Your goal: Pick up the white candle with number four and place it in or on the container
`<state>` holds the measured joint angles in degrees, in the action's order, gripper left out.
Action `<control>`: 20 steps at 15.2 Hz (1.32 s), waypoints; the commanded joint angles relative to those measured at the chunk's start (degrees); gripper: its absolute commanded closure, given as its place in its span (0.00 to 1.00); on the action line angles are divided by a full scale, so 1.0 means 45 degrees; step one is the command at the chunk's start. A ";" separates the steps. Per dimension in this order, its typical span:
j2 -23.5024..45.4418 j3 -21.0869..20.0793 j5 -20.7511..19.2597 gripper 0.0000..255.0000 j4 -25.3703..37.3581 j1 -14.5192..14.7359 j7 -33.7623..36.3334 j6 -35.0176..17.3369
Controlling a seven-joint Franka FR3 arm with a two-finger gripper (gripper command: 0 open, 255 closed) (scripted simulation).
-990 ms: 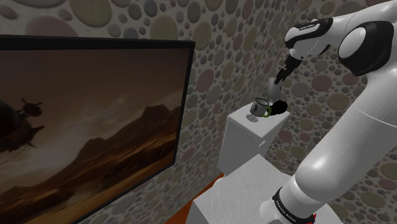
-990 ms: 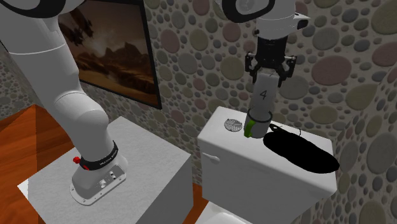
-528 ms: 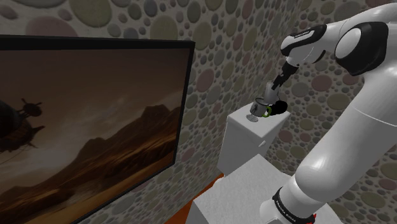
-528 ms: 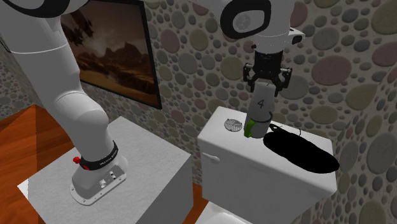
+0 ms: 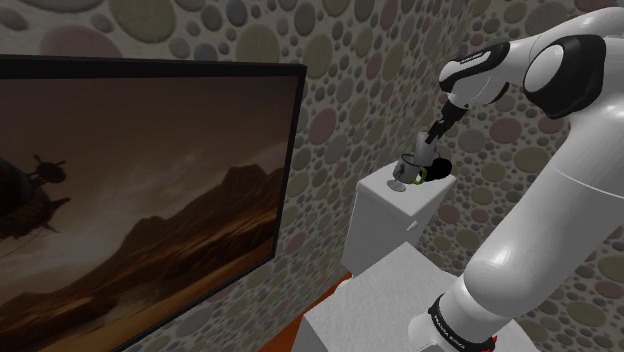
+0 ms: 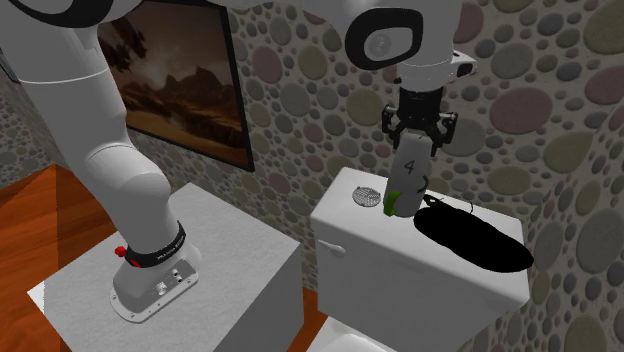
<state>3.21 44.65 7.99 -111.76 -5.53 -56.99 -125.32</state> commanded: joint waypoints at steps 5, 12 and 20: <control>0.0003 -0.0006 -0.0047 0.00 -0.0058 0.0013 0.0034 0.0037; -0.0927 -0.0019 -0.0920 0.00 0.0698 0.0125 0.0607 0.1415; -0.0926 -0.0026 -0.0919 0.00 0.0698 0.0118 0.0607 0.1415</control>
